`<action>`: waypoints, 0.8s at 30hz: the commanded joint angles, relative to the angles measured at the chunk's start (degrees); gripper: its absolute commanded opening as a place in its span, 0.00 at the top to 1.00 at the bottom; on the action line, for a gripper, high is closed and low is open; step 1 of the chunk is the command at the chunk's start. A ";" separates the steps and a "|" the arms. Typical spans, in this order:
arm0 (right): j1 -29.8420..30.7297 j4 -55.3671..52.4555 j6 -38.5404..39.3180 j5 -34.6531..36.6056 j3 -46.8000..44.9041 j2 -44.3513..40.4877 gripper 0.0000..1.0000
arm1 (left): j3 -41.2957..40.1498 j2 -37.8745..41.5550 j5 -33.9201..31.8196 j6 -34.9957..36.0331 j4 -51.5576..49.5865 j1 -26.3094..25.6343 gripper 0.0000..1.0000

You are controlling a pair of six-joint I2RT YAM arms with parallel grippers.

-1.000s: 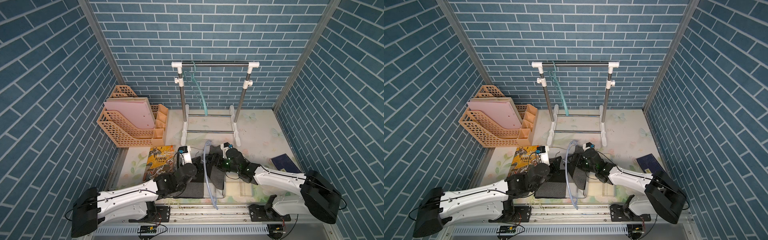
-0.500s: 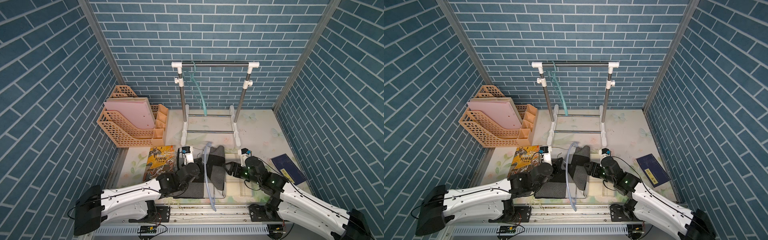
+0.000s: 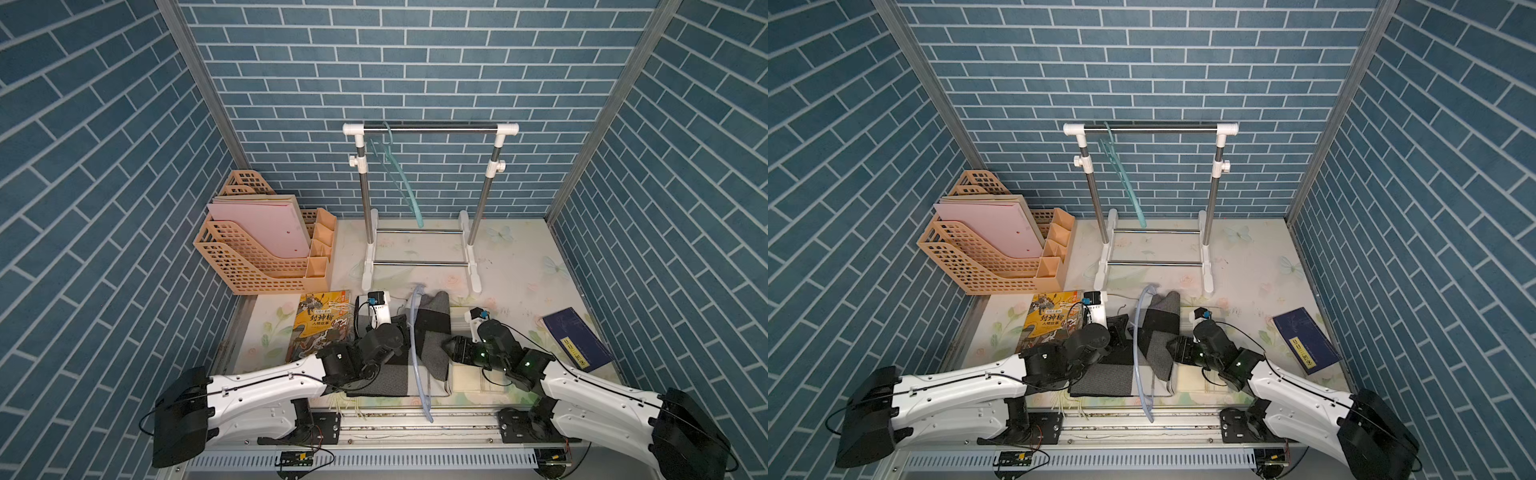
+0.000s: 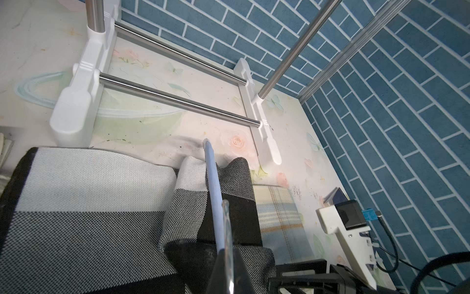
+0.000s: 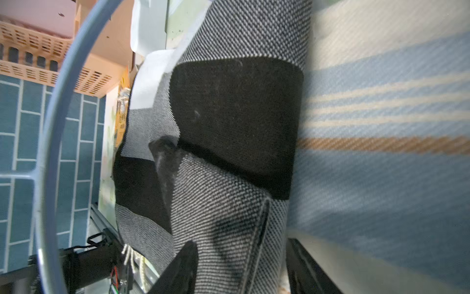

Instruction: Hang the scarf on the hanger

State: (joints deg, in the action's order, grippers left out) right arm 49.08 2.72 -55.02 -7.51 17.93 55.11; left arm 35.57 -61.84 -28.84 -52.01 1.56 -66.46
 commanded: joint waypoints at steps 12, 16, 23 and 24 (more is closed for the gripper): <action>-0.04 6.74 1.31 -0.74 1.64 5.00 0.74 | 0.64 -0.52 1.49 0.22 0.03 -0.43 1.00; 0.22 9.34 2.05 -1.60 1.64 -1.22 1.00 | 0.68 -0.73 1.84 0.07 0.11 -0.43 1.00; 0.86 10.71 3.81 -8.71 4.61 -4.85 1.00 | 0.73 -0.53 1.90 0.19 0.45 -0.42 1.00; 1.32 12.66 3.40 -9.63 4.58 -3.43 1.00 | 0.79 -0.43 1.98 0.24 0.74 -0.43 1.00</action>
State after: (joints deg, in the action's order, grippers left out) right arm 49.58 11.18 -53.52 -13.13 21.17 50.13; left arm 35.57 -62.06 -28.21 -52.01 1.98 -66.46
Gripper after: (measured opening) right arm 0.056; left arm 0.068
